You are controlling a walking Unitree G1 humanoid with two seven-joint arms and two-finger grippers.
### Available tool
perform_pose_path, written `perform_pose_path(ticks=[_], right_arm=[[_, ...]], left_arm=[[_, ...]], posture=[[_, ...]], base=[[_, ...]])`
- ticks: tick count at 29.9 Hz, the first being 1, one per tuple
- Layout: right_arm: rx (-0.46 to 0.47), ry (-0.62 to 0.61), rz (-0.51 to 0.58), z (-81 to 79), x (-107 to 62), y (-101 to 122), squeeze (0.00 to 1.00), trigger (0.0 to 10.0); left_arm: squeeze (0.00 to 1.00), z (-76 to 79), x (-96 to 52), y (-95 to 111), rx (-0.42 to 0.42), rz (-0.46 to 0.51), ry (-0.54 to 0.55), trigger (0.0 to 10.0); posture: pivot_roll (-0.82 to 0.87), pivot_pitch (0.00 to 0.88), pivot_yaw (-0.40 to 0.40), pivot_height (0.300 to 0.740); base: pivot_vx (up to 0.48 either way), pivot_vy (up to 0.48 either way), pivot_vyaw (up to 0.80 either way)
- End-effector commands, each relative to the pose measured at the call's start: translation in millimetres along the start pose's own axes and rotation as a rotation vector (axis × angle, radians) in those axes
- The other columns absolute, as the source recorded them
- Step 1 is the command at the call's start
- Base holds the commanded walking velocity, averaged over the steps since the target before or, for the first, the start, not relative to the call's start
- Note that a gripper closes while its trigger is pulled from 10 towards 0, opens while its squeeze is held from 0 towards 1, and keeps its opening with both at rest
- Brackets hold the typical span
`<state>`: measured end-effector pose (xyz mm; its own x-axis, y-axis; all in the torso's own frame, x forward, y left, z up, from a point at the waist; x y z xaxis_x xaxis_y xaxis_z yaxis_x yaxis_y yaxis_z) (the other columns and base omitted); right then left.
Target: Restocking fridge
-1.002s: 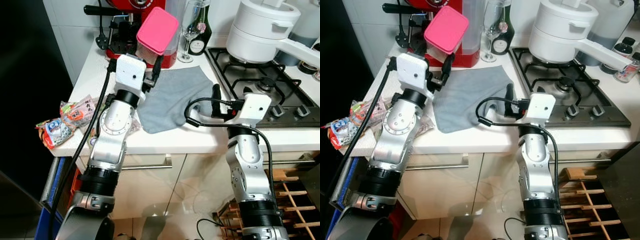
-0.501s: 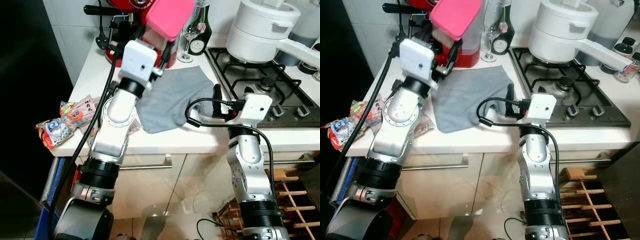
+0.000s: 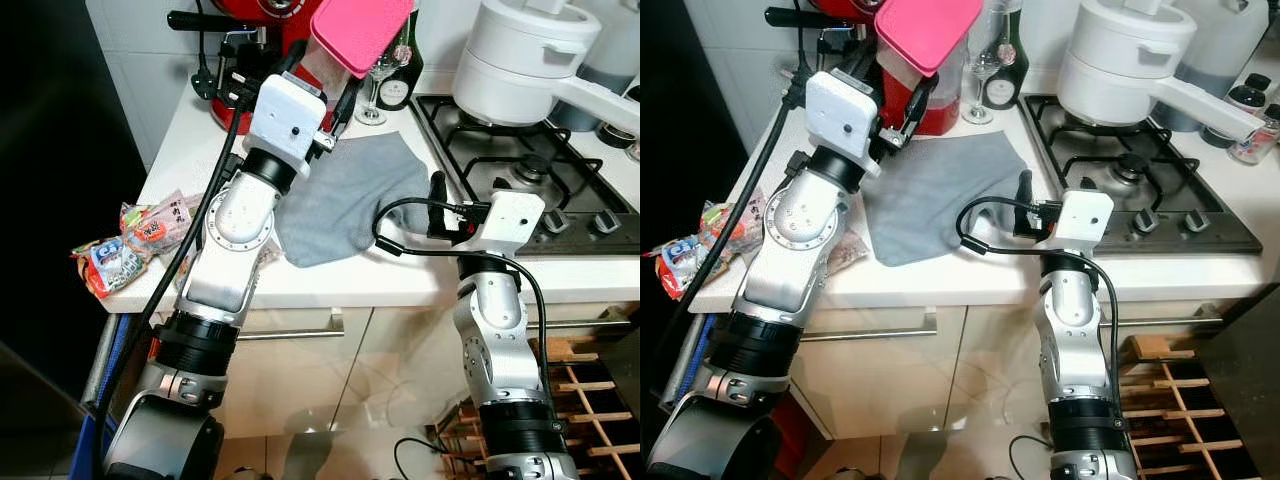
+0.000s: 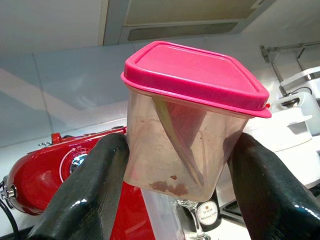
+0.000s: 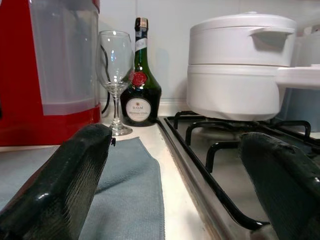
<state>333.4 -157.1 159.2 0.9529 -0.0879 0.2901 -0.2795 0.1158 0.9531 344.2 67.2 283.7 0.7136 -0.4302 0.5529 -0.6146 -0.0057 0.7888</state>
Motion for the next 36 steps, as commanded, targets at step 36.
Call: perform_pose_path(ticks=[36], right_arm=[[-0.010,0.001,-0.085,4.9,-14.4,-21,0.00,10.0]], left_arm=[[0.00,12.2,-6.8,-1,-0.037,-0.030,-0.027,10.0]], posture=[[-0.06,0.000,-0.019,0.740]], base=[[-0.248,0.000,0.00]])
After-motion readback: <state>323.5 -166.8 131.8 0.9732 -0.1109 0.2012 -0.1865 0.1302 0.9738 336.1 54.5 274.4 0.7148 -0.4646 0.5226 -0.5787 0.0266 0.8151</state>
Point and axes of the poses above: a point about 5 cm out from each wrist's last joint towards the gripper, its own x axis pointing out of the wrist towards the gripper, its own y axis along the axis of the wrist's last joint, z = x × y, the point moved 2 cm from there along x, pointing out of the wrist towards the gripper, and after that the axes turned 9 degrees about -x, right-handed, at the moved point
